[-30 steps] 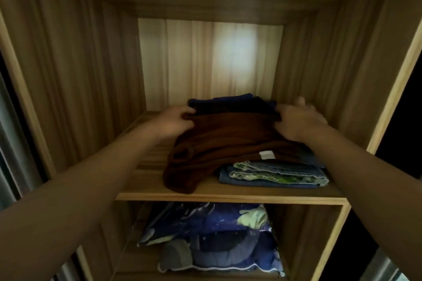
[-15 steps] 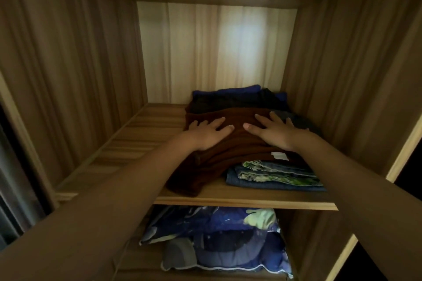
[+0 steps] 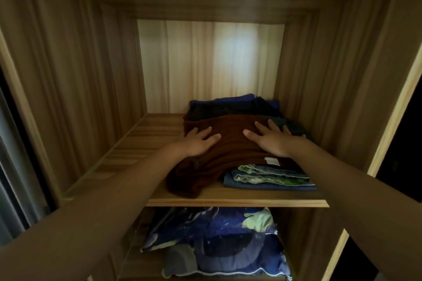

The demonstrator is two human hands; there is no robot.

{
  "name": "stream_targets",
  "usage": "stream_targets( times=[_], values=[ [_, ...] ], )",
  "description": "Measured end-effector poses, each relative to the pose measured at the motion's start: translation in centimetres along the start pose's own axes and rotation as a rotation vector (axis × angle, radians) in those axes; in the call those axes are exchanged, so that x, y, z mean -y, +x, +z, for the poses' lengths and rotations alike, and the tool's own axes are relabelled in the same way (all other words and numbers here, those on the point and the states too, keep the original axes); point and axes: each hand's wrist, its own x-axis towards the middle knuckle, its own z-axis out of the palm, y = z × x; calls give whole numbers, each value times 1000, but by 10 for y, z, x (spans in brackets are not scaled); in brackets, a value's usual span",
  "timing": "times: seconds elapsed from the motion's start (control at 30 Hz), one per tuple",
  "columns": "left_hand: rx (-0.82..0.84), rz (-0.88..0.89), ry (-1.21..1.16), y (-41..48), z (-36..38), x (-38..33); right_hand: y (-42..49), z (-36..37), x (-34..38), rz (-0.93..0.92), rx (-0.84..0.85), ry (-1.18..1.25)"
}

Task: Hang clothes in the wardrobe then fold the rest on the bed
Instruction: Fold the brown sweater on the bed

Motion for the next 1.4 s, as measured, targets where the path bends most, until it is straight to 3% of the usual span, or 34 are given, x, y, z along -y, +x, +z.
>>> stream_targets(
  times=[0.37,0.5,0.67,0.9,1.07,1.2,1.4],
  values=[
    [-12,-4,-106,4,2,3,-1,6,5,17,-109,66],
    [-106,11,-120,-15,1,2,-16,6,8,-38,-202,35],
    [-186,115,-253,-76,-6,14,-51,2,19,-301,-203,258],
    [-403,90,-105,-201,-21,27,-104,8,90,-647,-258,514],
    [-557,9,88,-292,-12,39,-135,32,153,-848,-223,570],
    [-631,-160,185,-341,-11,53,-153,50,209,-968,-165,585],
    [-694,-308,182,-374,-8,79,-162,80,293,-1039,-152,461]
  ],
)
